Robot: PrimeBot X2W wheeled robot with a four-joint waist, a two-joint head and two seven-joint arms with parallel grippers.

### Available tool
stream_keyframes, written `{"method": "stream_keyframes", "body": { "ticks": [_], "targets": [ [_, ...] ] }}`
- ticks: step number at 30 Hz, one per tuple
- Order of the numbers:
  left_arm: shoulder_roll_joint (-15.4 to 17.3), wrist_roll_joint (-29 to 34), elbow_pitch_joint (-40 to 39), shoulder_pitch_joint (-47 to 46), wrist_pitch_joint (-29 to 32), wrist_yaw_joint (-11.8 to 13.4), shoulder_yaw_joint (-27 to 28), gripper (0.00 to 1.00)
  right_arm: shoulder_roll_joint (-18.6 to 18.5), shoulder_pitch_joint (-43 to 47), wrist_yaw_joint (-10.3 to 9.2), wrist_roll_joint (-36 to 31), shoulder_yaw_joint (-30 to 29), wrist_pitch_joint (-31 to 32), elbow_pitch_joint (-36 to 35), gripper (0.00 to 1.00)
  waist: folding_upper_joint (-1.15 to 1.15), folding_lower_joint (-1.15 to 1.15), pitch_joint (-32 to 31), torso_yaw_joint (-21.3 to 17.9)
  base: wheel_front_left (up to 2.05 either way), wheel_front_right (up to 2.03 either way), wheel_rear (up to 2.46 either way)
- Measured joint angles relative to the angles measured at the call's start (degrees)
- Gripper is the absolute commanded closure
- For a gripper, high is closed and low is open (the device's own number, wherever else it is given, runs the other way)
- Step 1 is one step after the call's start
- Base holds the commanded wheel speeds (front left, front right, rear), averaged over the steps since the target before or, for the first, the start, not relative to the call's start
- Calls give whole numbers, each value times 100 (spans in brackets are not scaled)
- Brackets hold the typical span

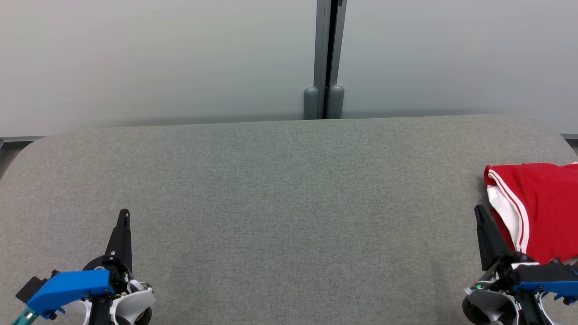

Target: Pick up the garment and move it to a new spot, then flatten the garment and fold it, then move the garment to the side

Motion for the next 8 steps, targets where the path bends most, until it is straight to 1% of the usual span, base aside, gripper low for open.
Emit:
{"method": "stream_keyframes", "body": {
  "ticks": [8],
  "targets": [
    [0, 0, 0, 0, 0, 0, 0, 100, 0, 0, 0, 0, 0, 0, 0, 100, 1, 0, 0, 0, 0, 0, 0]
  ]
}}
